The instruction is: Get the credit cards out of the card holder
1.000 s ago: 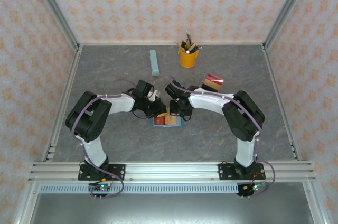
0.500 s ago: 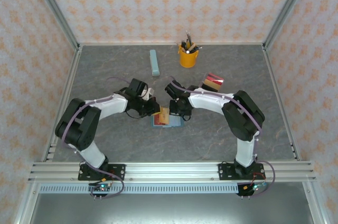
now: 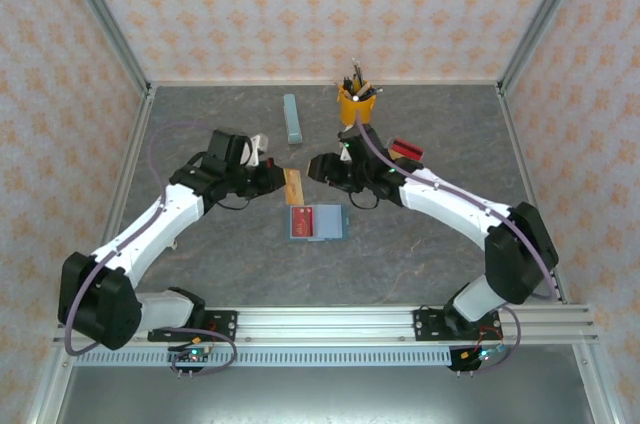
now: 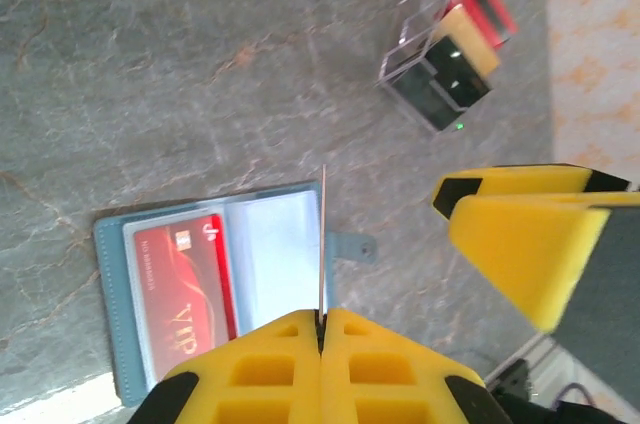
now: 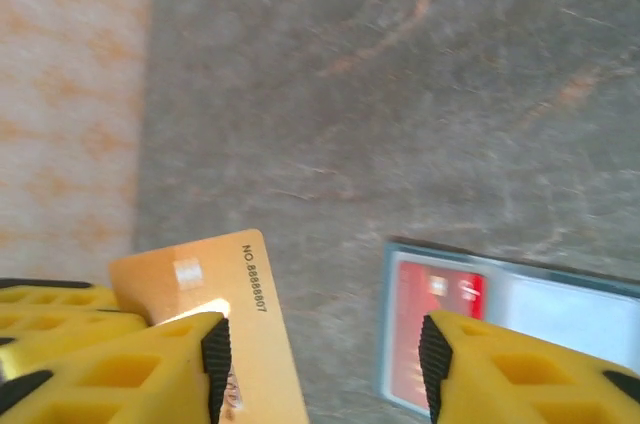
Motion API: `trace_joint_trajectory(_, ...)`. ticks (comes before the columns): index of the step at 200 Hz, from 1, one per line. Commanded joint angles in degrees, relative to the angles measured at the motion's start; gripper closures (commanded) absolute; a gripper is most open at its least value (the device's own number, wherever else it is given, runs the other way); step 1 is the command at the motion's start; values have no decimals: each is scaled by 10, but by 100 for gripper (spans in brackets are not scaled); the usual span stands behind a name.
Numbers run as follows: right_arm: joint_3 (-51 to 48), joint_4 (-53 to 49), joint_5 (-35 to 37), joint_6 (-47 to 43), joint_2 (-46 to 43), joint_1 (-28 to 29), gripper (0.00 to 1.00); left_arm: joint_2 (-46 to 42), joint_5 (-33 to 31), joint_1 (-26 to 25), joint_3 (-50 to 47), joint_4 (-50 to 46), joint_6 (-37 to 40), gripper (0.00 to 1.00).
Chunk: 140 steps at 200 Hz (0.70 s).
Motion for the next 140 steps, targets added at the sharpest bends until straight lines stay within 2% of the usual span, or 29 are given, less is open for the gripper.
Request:
trace_joint_trajectory(1,-29,106,-82,33,-16,-13,36,-19,47,7,15,47,-59,100)
trace_joint_trajectory(34,-47,180,-138,66,-30,-22,26,-40,84,9,7,122,-134,100)
trace_joint_trajectory(55,-51,214,-163,83,-32,-23,26,-48,96,10,2,154,-161,100)
trace_joint_trajectory(106,-55,272,-195,115,-33,-26,44,-48,107,22,-8,173,-182,100)
trace_joint_trajectory(140,-54,282,-201,122,-35,-27,62,-48,107,29,-12,167,-179,100)
